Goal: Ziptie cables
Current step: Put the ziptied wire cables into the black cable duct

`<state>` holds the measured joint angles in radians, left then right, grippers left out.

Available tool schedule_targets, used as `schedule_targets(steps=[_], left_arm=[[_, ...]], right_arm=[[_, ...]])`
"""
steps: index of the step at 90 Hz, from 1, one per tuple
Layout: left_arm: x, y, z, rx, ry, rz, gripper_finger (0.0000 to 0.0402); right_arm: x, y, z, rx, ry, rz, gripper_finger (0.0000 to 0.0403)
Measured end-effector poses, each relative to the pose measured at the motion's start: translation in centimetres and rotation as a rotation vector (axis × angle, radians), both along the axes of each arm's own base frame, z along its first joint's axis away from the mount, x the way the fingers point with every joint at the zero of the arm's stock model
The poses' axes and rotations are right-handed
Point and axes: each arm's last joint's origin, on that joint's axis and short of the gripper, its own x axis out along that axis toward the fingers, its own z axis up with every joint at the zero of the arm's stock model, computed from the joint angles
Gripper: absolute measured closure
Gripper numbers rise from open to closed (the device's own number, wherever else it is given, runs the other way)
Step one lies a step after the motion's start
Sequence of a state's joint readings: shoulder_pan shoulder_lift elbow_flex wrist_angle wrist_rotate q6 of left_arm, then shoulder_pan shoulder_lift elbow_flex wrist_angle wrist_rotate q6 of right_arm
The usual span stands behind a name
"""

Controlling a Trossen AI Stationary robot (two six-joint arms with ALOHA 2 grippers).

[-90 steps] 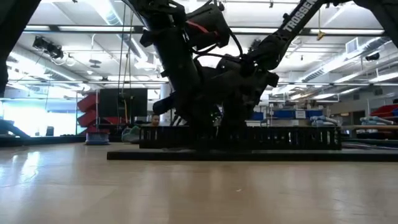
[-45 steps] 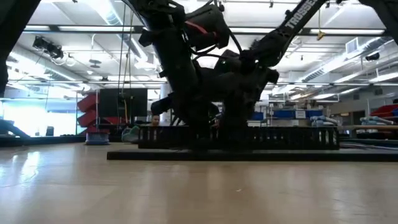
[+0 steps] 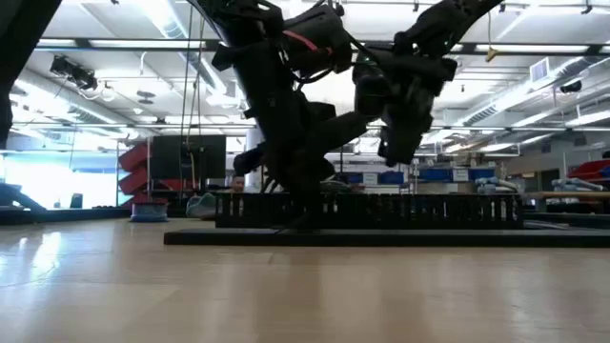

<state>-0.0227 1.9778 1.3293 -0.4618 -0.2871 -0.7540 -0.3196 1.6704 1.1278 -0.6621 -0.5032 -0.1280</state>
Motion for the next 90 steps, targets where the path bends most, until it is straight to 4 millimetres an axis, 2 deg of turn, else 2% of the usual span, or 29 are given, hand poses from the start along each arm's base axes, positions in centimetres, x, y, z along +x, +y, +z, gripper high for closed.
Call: schedule_targets(steps=[11,22,40,56,69,81,90], left_arm=[[0.0,0.0,0.0,-0.017,0.005,-0.019,0.0402],[0.0,-0.1,0.0,-0.027,0.005,-0.030,0.0402],[0.1,-0.1,0.0,-0.026,0.000,-0.042,0.0402],[0.5,-0.2,0.2,-0.036,-0.041,-0.063,0.0401],[0.5,-0.2,0.2,-0.038,-0.043,-0.065,0.0401],[0.5,-0.1,0.2,-0.038,-0.042,-0.064,0.0401],[0.4,-0.2,0.1,-0.042,-0.038,-0.068,0.0401]], right_arm=[[0.3,0.7,-0.3,-0.101,0.028,0.020,0.0382],[0.5,1.2,-0.5,-0.147,0.033,0.049,0.0340],[0.9,1.9,-0.4,-0.172,0.011,0.060,0.0232],[1.5,2.3,-0.3,-0.284,-0.010,0.038,0.0126],[1.8,2.5,-0.2,-0.323,-0.018,0.005,0.0058],[2.6,2.9,-1.4,-0.314,-0.022,0.004,0.0015],[3.4,3.0,-2.6,-0.335,-0.027,0.000,0.0006]])
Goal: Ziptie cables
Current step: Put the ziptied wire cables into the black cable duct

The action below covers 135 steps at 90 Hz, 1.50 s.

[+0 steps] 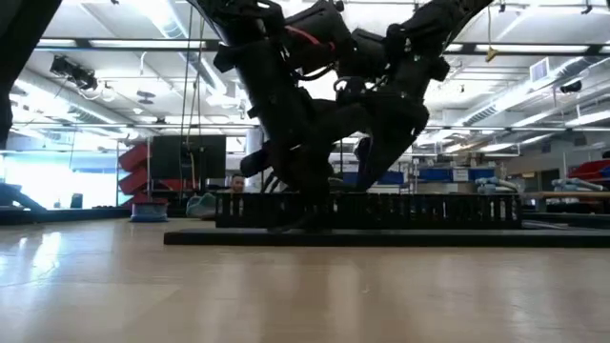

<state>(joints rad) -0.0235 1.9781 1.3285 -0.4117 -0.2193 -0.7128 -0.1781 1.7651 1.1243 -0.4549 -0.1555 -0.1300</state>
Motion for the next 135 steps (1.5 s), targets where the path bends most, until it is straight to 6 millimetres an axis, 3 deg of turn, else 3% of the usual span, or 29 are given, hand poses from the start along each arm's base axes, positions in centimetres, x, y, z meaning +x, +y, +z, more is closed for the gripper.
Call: schedule_targets(steps=[49,77,111,135], left_arm=[[-0.1,0.1,-0.1,0.030,0.017,-0.021,0.0401],[0.2,0.3,0.2,0.038,-0.012,-0.020,0.0401],[0.0,0.2,0.0,0.033,0.011,-0.028,0.0401],[0.0,0.2,0.1,0.036,0.007,-0.029,0.0401]], right_arm=[[0.2,-0.1,-0.1,-0.083,-0.016,0.036,0.0028],[-0.5,0.6,2.9,-0.166,-0.042,0.069,0.0027],[-0.4,-1.3,0.9,-0.198,-0.023,0.045,0.0027],[-1.6,-1.9,-0.8,-0.141,0.083,0.015,0.0027]])
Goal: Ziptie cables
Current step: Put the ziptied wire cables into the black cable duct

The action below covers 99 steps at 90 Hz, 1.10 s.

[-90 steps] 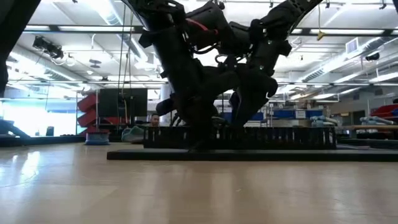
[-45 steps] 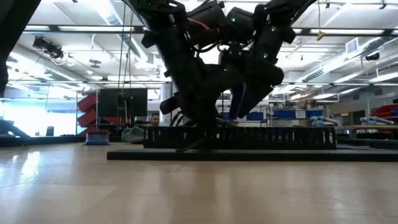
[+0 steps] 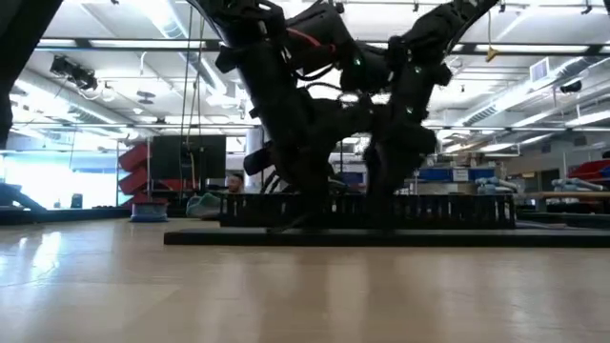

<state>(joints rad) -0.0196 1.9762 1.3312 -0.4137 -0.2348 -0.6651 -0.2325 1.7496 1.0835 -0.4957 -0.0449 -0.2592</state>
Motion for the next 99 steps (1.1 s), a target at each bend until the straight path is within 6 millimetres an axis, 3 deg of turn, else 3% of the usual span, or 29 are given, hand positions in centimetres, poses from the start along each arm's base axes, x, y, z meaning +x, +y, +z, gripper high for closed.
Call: schedule_targets(steps=[22,99], left_arm=[[0.0,0.0,0.0,0.000,-0.003,0.000,0.0401],[0.6,0.0,0.3,0.015,-0.071,0.006,0.0401]], right_arm=[[-0.3,-0.1,-1.0,-0.006,-0.030,-0.009,0.0027],[0.9,-0.7,-0.2,0.008,-0.200,-0.061,0.0029]])
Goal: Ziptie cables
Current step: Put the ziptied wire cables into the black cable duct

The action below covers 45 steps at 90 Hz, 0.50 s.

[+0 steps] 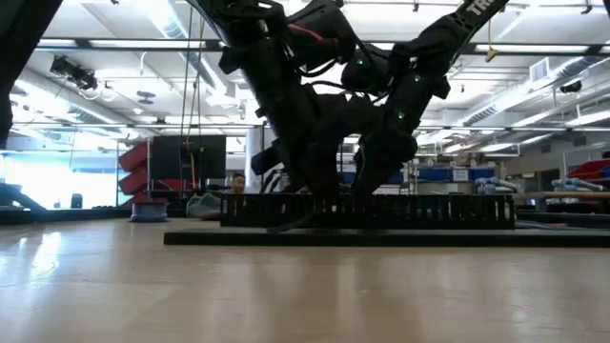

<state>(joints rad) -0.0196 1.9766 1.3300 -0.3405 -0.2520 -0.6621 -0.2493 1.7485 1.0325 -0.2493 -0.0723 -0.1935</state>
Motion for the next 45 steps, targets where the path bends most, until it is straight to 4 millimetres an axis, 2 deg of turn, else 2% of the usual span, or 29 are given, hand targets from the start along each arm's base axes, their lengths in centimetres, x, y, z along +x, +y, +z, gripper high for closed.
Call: schedule_targets(steps=[24,45], left_arm=[[-0.1,0.3,-0.1,0.028,0.015,0.024,0.0401],[-0.3,0.8,-1.0,0.022,0.051,0.034,0.0401]], right_arm=[[0.0,0.0,0.0,0.007,-0.002,-0.010,0.0032],[0.0,0.0,0.0,0.008,-0.003,-0.012,0.0062]])
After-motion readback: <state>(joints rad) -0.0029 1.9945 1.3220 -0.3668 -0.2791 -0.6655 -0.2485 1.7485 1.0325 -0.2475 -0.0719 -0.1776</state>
